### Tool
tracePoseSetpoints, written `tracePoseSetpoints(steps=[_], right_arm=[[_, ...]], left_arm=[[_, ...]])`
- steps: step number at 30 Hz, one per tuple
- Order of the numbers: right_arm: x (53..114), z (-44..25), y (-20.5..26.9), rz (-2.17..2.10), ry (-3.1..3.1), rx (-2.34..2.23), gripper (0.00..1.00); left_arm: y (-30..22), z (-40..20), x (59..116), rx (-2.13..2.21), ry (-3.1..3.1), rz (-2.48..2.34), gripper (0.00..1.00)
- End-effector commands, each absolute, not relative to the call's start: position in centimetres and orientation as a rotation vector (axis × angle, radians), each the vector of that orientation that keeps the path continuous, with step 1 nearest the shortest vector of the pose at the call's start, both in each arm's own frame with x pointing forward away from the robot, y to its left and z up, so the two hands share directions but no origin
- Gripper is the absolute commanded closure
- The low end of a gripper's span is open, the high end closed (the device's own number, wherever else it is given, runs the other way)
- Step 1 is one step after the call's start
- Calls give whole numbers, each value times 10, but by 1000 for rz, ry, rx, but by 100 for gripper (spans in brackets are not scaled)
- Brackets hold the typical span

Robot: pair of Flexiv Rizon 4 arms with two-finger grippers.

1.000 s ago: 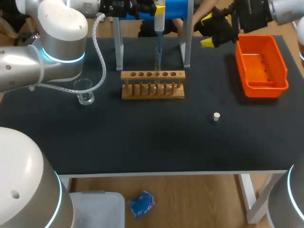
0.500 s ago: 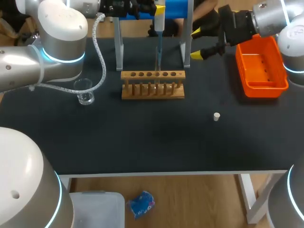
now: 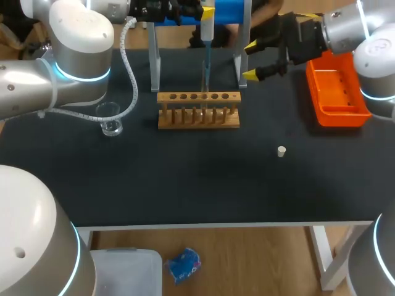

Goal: Invert the test tube, pick up the pipette, mount the tip to pipette, aspirate from beaker and dispense into the tube, eject the tip, return the pipette, and cap with the stopper.

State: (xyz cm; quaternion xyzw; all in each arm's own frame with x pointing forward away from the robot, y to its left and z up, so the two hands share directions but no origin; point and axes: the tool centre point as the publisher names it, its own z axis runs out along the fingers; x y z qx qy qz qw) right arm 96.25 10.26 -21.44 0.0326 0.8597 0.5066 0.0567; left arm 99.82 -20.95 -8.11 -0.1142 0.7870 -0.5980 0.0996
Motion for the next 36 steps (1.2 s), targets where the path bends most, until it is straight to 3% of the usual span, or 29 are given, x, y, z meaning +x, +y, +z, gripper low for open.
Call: tracePoseSetpoints(steps=[1,36], right_arm=[[962,-214,103,1533,2609,101,0],[962,-214,103,1533,2609,101,0]], left_arm=[[-210,-81,998,-338,2327,-1768,100],[-207,-75,1000,-297,2289,-1730,100]])
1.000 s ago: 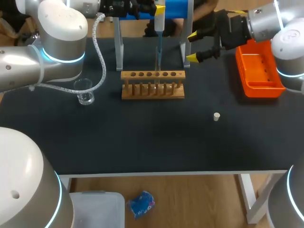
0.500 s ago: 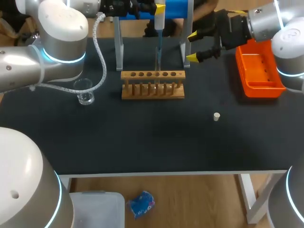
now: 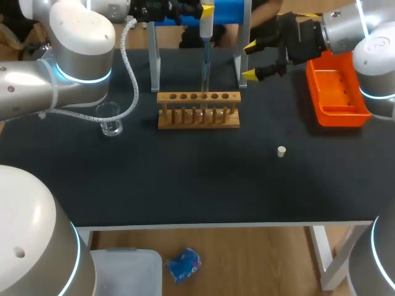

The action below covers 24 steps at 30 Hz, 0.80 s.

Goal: Invert the test tube, pick up the pipette, mount the tip to pipette, aspirate from beaker and dispense into the tube, eject the tip, return the pipette, and cap with the stopper.

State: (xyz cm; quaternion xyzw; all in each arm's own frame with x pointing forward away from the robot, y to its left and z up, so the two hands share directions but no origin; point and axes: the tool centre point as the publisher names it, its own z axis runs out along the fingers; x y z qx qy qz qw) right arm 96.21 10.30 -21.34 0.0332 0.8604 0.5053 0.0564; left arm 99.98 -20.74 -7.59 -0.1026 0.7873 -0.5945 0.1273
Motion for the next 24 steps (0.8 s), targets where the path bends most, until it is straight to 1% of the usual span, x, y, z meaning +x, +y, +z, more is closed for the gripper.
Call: tracePoseSetpoints(steps=[1,24], right_arm=[[962,-214,103,1533,2609,101,0],[962,-214,103,1533,2609,101,0]], left_arm=[[-207,-75,1000,-296,2289,-1730,100],[-209,-65,998,-280,2298,-1717,100]])
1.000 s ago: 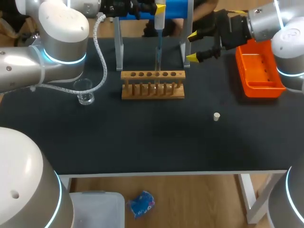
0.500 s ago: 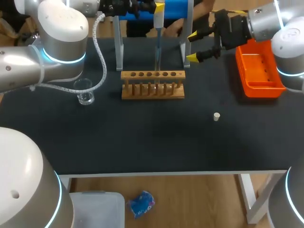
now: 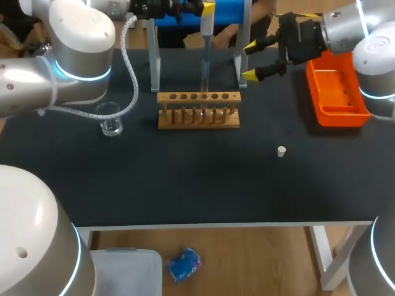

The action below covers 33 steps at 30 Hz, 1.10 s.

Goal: Invert the test tube, pick up the pipette, mount the tip to pipette, aspirate from beaker and dispense into the tube, eject the tip, return the pipette, and cap with the stopper.

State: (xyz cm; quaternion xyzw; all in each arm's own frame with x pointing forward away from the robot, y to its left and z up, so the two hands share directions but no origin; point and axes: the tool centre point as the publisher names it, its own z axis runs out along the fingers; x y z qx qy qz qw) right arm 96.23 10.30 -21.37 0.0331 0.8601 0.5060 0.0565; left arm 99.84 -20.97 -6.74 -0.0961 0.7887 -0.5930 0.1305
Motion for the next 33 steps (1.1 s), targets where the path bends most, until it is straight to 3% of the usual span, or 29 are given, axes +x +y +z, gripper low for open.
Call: tracePoseSetpoints(steps=[1,33], right_arm=[[962,-214,103,1533,2609,101,0],[962,-214,103,1533,2609,101,0]], left_arm=[[-209,-65,998,-280,2298,-1717,100],[-209,-54,995,-263,2287,-1699,100]])
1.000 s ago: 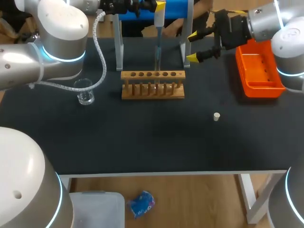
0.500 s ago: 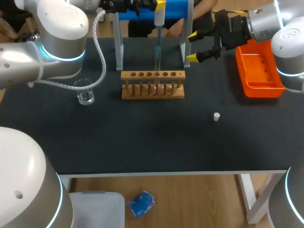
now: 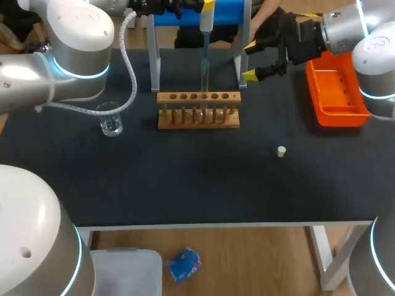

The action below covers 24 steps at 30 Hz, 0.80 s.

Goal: Invert the test tube, pick up the pipette, mount the tip to pipette, aspirate from beaker and dispense into the tube, eject the tip, return the pipette, and cap with the stopper.

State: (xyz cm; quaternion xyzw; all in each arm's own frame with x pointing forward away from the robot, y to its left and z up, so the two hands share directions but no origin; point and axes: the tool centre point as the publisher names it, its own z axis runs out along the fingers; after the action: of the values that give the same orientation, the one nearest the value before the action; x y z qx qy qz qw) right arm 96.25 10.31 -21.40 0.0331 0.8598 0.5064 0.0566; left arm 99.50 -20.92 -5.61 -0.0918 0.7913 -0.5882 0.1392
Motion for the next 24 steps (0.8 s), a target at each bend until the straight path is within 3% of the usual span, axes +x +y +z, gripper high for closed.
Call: tracePoseSetpoints(steps=[1,24], right_arm=[[962,-214,103,1533,2609,101,0],[962,-214,103,1533,2609,101,0]], left_arm=[[-209,-54,995,-261,2286,-1698,100],[-210,-40,992,-242,2284,-1673,100]])
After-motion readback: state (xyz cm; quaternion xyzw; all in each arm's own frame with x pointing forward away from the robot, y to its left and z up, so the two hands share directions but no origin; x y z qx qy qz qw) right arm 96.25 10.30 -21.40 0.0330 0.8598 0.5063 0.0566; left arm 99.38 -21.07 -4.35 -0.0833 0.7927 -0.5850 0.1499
